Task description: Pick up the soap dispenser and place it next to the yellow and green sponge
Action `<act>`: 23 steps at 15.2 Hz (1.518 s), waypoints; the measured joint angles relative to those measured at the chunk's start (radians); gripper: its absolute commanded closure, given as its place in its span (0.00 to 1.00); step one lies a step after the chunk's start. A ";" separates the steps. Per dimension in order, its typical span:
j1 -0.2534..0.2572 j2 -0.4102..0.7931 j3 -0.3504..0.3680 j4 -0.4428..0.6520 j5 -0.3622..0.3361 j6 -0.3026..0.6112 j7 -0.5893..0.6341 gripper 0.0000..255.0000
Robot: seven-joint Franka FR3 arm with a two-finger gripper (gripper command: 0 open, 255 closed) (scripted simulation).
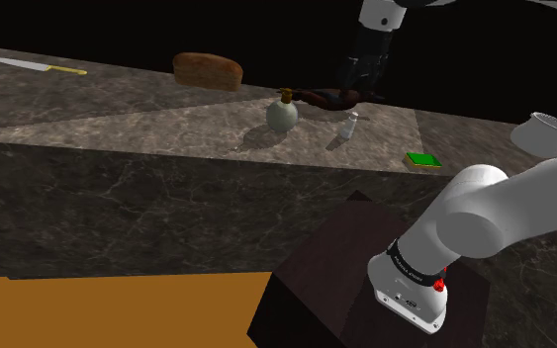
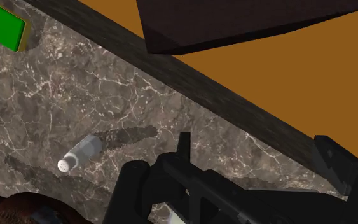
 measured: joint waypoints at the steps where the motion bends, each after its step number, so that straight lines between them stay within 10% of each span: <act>1: 0.000 0.031 -0.009 0.013 -0.001 0.025 -0.008 0.00; 23: -0.041 0.820 -0.129 0.531 0.172 0.404 -0.253 0.00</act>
